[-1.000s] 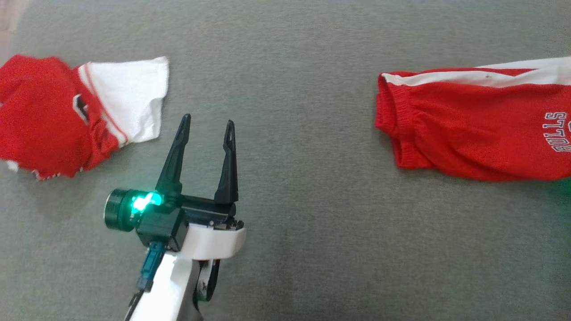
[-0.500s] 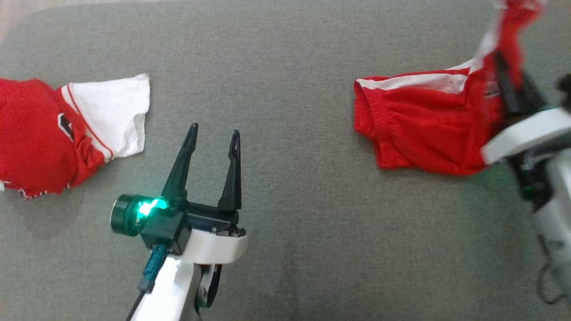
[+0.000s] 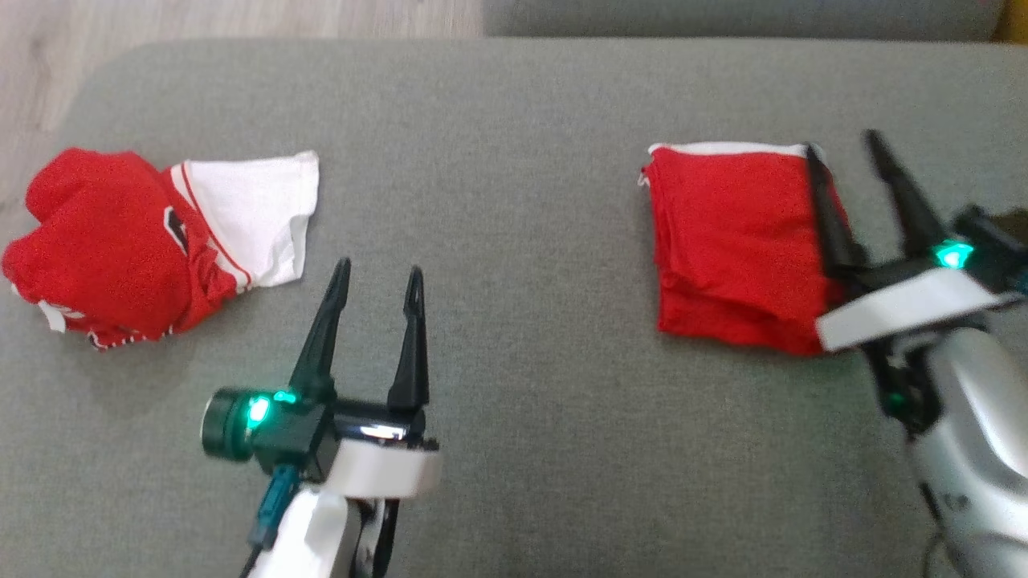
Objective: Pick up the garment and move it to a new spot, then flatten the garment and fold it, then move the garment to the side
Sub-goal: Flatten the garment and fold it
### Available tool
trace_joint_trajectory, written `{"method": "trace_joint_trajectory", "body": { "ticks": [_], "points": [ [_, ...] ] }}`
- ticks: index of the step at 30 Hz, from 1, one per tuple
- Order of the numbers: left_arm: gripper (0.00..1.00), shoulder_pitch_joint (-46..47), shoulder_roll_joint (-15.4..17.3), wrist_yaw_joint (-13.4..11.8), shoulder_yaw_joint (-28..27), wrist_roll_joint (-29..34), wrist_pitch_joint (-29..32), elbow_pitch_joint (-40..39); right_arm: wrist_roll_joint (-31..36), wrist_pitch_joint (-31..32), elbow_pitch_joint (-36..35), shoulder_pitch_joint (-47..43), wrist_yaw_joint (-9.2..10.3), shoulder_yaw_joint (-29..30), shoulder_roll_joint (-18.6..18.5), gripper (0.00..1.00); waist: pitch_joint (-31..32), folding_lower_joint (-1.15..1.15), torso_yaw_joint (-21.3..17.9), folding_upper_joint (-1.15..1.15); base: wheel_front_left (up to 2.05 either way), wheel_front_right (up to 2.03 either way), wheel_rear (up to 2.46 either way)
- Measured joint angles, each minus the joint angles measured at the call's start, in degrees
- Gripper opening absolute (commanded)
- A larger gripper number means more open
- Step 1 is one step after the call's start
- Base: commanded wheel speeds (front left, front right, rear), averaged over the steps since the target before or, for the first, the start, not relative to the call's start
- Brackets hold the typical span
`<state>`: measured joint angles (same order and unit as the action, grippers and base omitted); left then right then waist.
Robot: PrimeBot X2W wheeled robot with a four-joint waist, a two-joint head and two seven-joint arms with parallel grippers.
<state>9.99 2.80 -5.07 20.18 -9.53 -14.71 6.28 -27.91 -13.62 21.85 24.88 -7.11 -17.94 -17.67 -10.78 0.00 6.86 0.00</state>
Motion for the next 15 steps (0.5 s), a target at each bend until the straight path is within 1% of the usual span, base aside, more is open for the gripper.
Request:
{"method": "trace_joint_trajectory", "body": {
  "ticks": [2, 4, 6, 9, 12, 15],
  "points": [
    [1.0, -1.67, 0.0, -0.05, -0.41, 0.01, 0.0, 0.02, 2.0, -0.58, -1.68, -2.69, 0.0, 4.09, -0.71, 1.0, 1.39, 0.0, -0.19, 0.0, 0.0, 0.0, 0.0],
    [1.0, -3.58, 0.01, -0.05, -0.99, 0.02, 0.0, 0.04, 3.36, -0.62, -3.82, -7.15, 0.0, 8.18, -0.62, 1.0, 2.94, 0.0, -0.5, 0.0, 0.0, 0.0, 0.0],
    [1.0, -5.56, 0.03, -0.21, -1.42, 0.18, 0.0, 0.02, 3.88, -0.73, -7.12, -12.61, 0.0, 11.84, 0.42, 1.0, 4.54, -0.01, -0.89, 0.0, 0.0, 0.0, 0.0],
    [1.0, -8.6, 0.03, -0.31, -1.59, 0.53, 0.0, -0.05, 5.69, -0.76, -12.4, -20.71, 0.0, 15.77, 2.75, 1.0, 6.96, -0.01, -1.48, 0.0, 0.0, 0.0, 0.0],
    [1.0, -11.81, 0.07, -0.49, -1.79, 0.34, 0.01, -0.24, 7.56, -0.77, -15.34, -28.42, 0.0, 18.01, 5.77, 1.0, 9.24, -0.01, -1.9, 0.0, 0.0, 0.0, 0.0],
    [1.0, -14.52, 0.13, -0.65, -2.32, 0.93, 0.01, -0.42, 10.33, -0.76, -15.97, -34.85, 0.0, 18.2, 7.7, 1.0, 10.76, -0.01, -2.18, 0.0, 0.0, 0.0, 0.0]
  ]
}}
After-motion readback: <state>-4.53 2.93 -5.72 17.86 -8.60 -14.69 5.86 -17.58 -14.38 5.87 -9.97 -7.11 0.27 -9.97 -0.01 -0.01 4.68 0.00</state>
